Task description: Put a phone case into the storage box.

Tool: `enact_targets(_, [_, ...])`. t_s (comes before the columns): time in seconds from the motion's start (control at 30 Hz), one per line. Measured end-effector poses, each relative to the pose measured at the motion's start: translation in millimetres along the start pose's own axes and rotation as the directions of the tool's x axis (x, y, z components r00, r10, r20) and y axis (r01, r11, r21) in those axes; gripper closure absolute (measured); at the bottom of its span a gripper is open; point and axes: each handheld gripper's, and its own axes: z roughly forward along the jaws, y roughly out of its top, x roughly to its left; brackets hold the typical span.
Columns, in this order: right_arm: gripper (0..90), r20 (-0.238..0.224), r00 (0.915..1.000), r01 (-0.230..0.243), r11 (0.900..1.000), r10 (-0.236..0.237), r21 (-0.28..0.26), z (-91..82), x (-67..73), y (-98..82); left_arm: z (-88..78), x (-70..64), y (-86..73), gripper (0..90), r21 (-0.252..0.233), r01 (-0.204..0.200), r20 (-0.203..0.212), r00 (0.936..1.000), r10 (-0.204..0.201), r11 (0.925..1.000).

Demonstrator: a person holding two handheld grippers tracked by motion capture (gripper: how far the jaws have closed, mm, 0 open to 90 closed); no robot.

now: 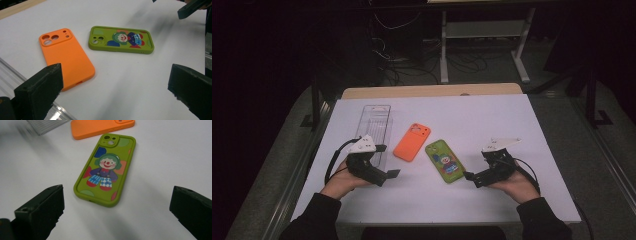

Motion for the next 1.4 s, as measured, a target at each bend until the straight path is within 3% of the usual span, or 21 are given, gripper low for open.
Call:
enact_targets(0.47, [0.0, 0.045, 0.9980, -0.048, 0.997, 0.045, 0.066, 34.9, 7.6, 39.9, -2.0, 2.5, -1.9, 0.0, -0.023, 0.028, 0.001, 0.9996, -0.028, 0.9993])
enact_targets(0.6, [0.0, 0.064, 0.9967, -0.057, 0.993, 0.050, 0.103, 54.4, 14.1, 49.5, -4.1, 3.9, -2.1, 0.0, -0.019, 0.025, 0.001, 0.9997, -0.025, 0.9995])
enact_targets(1.0, [0.0, 0.123, 0.9921, -0.050, 0.976, 0.025, 0.210, 90.2, 26.6, 48.2, -4.1, 3.7, -2.1, 0.0, -0.027, 0.023, 0.004, 0.9997, -0.023, 0.9994])
enact_targets(1.2, [0.4, 0.143, 0.9897, -0.048, 0.969, 0.013, 0.243, 99.7, 30.3, 43.0, -3.8, 3.3, -2.2, 0.0, -0.031, 0.029, 0.002, 0.9996, -0.029, 0.9991])
enact_targets(1.3, [1.5, 0.154, 0.9879, -0.063, 0.960, 0.021, 0.273, 102.3, 32.8, 40.9, -3.7, 3.4, -2.4, 0.0, -0.031, 0.032, 0.002, 0.9995, -0.032, 0.9990])
enact_targets(1.4, [3.3, 0.162, 0.9867, -0.054, 0.961, 0.009, 0.272, 103.6, 33.1, 39.7, -3.9, 3.4, -2.4, 0.0, -0.034, 0.035, 0.004, 0.9994, -0.034, 0.9988])
